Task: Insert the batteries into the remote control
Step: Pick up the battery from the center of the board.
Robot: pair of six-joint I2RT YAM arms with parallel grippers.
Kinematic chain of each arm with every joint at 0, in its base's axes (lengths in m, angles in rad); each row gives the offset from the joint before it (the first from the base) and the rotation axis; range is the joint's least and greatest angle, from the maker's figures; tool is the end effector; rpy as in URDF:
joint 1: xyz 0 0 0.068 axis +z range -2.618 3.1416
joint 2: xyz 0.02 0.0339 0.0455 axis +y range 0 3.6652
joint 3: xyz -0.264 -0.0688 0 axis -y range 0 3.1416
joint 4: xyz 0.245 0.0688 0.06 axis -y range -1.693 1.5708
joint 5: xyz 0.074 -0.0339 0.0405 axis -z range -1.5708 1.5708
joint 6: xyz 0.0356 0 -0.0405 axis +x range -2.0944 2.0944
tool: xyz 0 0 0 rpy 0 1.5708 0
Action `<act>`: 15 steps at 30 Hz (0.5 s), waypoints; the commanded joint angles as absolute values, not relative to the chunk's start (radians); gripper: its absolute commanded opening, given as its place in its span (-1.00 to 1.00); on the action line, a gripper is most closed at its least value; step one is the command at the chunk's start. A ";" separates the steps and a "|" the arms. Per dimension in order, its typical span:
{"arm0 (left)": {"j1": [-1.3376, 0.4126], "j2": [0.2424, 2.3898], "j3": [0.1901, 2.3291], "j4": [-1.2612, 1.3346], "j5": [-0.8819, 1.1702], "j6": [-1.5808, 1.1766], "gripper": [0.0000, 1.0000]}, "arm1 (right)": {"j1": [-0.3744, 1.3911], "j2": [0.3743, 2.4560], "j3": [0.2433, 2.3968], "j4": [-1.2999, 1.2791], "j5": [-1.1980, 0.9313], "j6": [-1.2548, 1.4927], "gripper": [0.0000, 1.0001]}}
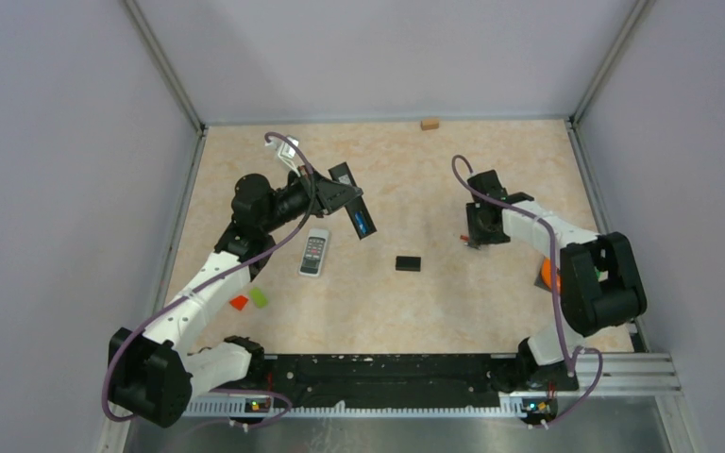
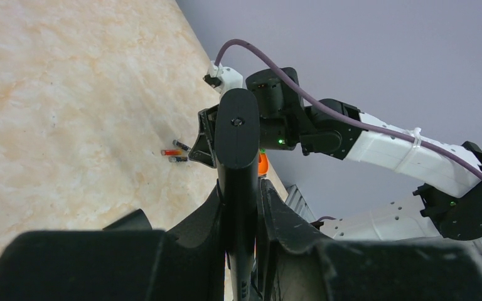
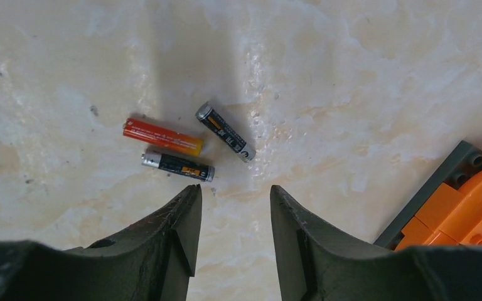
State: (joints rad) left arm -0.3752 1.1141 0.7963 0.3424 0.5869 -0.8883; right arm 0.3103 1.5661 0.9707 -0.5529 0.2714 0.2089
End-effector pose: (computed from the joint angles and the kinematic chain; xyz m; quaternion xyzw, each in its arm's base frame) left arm 0.2335 -0.1131 0.3334 0.0306 0.6992 -0.5676 0.4336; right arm 0.2883 0.0824 0.1910 -0.0208 0.9690 -0.0745 0.2347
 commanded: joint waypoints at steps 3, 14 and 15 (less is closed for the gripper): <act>-0.373 1.096 0.804 0.388 0.598 -0.881 -1.00 | 0.291 1.609 1.029 -0.547 0.314 0.161 -0.16; -0.370 1.094 0.804 0.386 0.584 -0.873 -1.00 | 0.269 1.658 1.016 -0.484 0.313 0.103 -0.24; -0.369 1.095 0.804 0.386 0.584 -0.874 -1.00 | 0.267 1.660 1.016 -0.476 0.313 0.097 -0.24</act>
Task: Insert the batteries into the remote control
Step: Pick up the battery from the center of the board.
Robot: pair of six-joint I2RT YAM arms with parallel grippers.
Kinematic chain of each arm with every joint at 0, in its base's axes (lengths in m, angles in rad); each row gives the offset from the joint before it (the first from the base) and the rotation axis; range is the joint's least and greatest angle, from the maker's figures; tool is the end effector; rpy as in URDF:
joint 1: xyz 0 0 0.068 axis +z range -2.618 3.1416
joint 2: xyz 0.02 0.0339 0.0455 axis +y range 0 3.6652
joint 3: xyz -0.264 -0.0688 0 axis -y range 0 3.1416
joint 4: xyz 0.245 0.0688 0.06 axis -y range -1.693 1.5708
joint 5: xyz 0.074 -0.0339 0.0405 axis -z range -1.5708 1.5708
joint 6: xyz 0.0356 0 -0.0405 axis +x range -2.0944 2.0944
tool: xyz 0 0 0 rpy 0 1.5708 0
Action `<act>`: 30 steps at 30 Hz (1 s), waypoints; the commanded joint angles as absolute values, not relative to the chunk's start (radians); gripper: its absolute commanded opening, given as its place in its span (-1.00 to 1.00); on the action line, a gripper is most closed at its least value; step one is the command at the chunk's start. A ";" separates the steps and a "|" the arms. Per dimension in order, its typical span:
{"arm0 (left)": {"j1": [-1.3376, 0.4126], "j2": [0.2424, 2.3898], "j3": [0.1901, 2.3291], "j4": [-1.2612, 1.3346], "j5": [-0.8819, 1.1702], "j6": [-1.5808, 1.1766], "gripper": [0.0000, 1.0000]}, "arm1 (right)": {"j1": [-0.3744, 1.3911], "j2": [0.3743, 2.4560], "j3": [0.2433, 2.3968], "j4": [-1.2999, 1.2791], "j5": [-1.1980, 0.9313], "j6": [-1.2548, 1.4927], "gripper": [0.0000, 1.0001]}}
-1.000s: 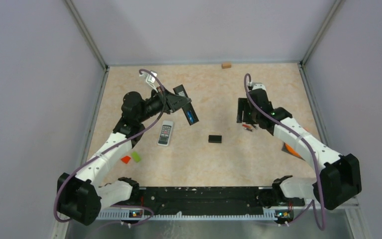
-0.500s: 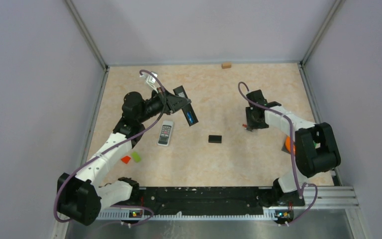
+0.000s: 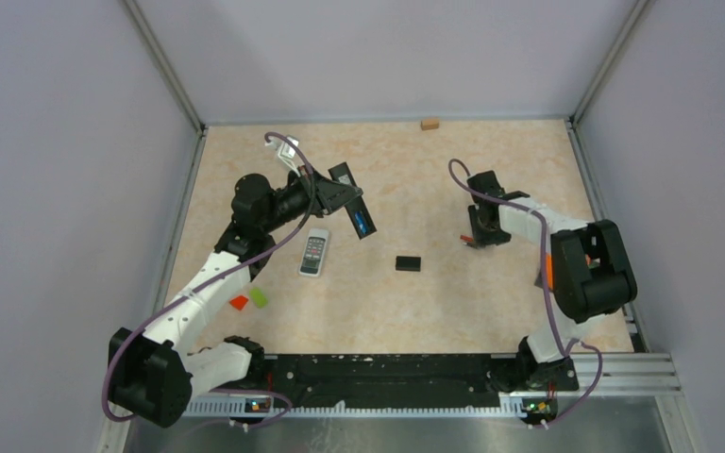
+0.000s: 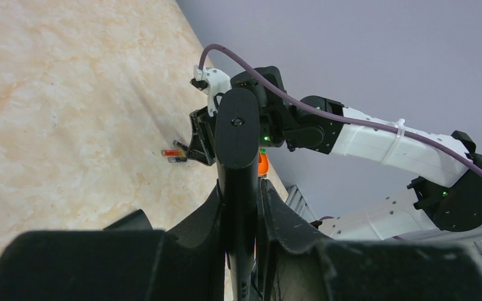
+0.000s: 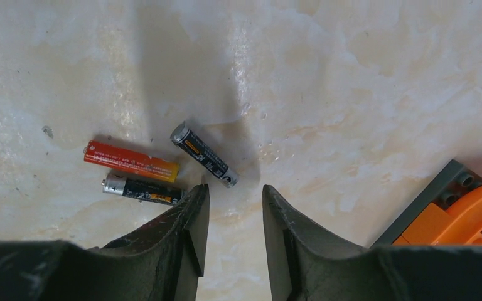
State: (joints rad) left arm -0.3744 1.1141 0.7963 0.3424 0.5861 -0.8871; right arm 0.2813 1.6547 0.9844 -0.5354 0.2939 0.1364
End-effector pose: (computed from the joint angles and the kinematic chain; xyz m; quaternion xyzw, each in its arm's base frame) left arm 0.2336 -0.1129 0.3334 0.0305 0.6992 -0.5670 0.4344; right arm 0.3007 0.0761 0.1704 -0.0439 0.9722 -0.1036 0.2055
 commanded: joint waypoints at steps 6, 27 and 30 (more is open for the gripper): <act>-0.370 1.098 0.808 0.390 0.587 -0.880 -1.00 | 0.255 1.688 1.018 -0.435 0.265 0.057 -0.26; -0.368 1.097 0.804 0.384 0.581 -0.896 -1.00 | 0.168 1.694 0.993 -0.379 0.136 0.203 -0.69; -0.368 1.102 0.808 0.398 0.611 -0.902 -1.00 | 0.167 1.709 0.994 -0.386 0.151 0.217 -0.46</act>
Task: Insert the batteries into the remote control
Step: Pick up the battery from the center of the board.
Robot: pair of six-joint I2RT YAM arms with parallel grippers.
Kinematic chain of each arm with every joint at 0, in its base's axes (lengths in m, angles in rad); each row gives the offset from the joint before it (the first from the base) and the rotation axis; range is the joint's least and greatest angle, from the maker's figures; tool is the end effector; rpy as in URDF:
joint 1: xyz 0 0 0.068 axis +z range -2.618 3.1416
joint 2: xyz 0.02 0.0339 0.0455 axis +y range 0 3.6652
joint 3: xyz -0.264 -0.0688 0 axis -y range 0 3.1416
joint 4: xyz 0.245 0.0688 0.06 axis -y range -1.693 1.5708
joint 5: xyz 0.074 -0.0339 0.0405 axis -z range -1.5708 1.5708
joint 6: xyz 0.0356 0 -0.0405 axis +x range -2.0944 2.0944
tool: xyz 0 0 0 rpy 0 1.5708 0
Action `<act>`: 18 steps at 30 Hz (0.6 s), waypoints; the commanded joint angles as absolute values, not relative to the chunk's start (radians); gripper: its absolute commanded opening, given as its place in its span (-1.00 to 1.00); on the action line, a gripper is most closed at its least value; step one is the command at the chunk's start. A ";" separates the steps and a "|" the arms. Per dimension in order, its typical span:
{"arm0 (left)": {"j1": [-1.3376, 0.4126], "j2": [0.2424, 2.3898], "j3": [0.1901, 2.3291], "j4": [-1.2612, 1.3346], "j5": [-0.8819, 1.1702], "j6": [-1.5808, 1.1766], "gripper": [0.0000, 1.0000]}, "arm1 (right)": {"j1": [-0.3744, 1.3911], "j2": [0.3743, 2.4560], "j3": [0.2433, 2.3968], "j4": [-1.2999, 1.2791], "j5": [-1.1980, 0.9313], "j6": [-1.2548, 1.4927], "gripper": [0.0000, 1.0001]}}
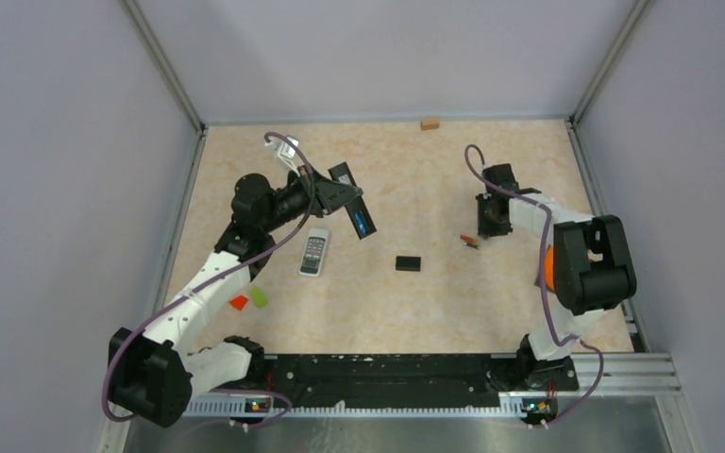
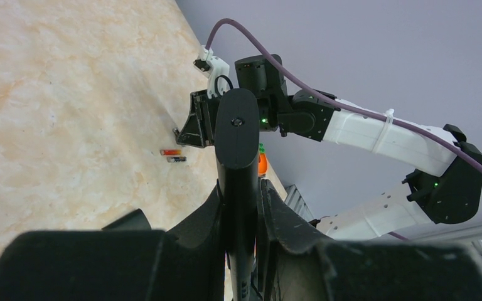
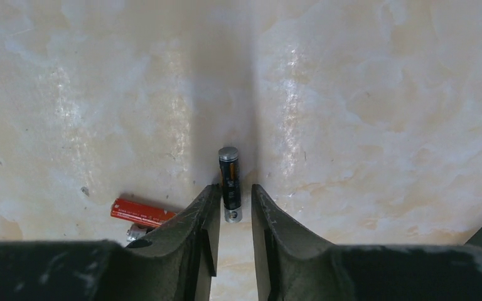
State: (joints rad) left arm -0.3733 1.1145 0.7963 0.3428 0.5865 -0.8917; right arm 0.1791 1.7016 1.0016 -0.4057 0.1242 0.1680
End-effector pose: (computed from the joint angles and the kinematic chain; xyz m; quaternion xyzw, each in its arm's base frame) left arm 0.2338 -0.1127 0.3334 0.0286 0.6992 -0.5679 0.4333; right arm 0.3250 0.0544 0.1656 0.0089 0.9713 -0.0198 0.2370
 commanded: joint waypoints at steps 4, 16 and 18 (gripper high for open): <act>-0.368 1.101 0.809 0.402 0.616 -0.905 -1.00 | 0.168 1.748 0.989 -0.396 0.162 0.226 -0.40; -0.368 1.110 0.777 0.477 0.618 -0.943 -1.00 | 0.155 1.620 0.920 -0.274 0.157 0.274 -0.83; -0.369 1.113 0.773 0.485 0.611 -0.949 -1.00 | 0.156 1.532 0.886 -0.216 0.131 0.271 -0.85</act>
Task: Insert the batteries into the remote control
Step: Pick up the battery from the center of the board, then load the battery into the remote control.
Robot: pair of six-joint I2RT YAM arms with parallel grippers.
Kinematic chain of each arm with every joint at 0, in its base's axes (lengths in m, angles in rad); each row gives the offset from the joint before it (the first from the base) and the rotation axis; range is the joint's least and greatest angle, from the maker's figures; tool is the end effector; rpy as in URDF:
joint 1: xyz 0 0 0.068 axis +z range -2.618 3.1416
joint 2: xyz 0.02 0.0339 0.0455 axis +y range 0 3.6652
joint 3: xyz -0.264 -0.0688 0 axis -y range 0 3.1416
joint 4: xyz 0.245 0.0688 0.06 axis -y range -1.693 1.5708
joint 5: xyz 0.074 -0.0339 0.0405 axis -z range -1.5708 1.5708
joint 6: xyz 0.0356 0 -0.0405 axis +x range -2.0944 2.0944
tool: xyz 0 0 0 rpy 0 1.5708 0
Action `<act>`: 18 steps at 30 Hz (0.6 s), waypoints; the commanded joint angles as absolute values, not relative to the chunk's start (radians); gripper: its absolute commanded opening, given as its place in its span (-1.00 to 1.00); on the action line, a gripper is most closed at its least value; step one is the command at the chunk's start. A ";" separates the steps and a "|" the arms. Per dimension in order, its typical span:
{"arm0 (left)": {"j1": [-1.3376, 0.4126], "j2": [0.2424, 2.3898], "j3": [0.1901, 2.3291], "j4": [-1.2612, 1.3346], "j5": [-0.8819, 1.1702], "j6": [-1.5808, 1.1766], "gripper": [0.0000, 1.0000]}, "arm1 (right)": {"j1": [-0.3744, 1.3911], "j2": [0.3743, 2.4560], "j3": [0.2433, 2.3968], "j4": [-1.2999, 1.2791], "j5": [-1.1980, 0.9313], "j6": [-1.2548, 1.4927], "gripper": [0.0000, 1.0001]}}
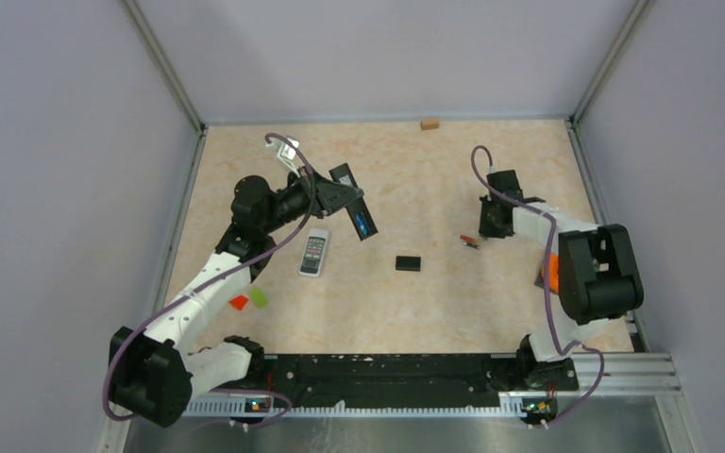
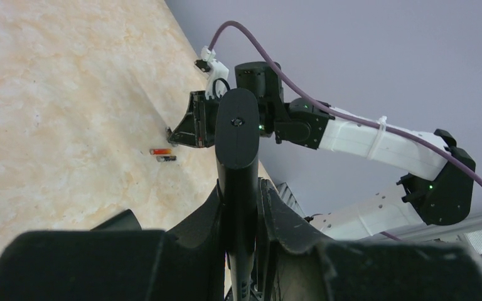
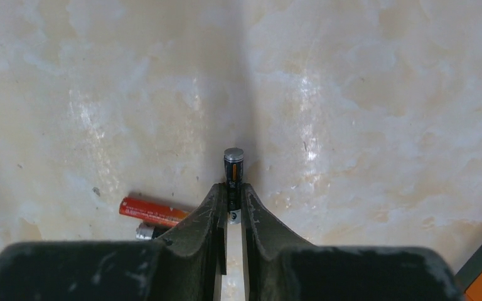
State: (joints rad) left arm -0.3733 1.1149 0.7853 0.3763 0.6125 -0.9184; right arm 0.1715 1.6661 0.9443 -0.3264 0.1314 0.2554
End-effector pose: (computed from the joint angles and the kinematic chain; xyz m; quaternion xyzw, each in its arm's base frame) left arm 0.2328 -0.1132 0.3328 0.0329 0.6927 -0.5814 0.4256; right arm 0.3193 0.0506 0.1648 0.0574 0.9624 -0.0074 0.2654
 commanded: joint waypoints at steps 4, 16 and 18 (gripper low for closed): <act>-0.369 1.124 0.772 0.488 0.603 -0.957 -1.00 | 0.155 1.341 0.828 -0.131 -0.005 0.244 -0.90; -0.372 1.283 0.853 0.506 0.733 -1.030 -1.00 | 0.324 0.970 0.720 0.105 -0.483 0.165 -0.91; -0.373 1.296 0.860 0.508 0.729 -1.035 -1.00 | 0.371 0.942 0.725 0.115 -0.541 0.160 -0.92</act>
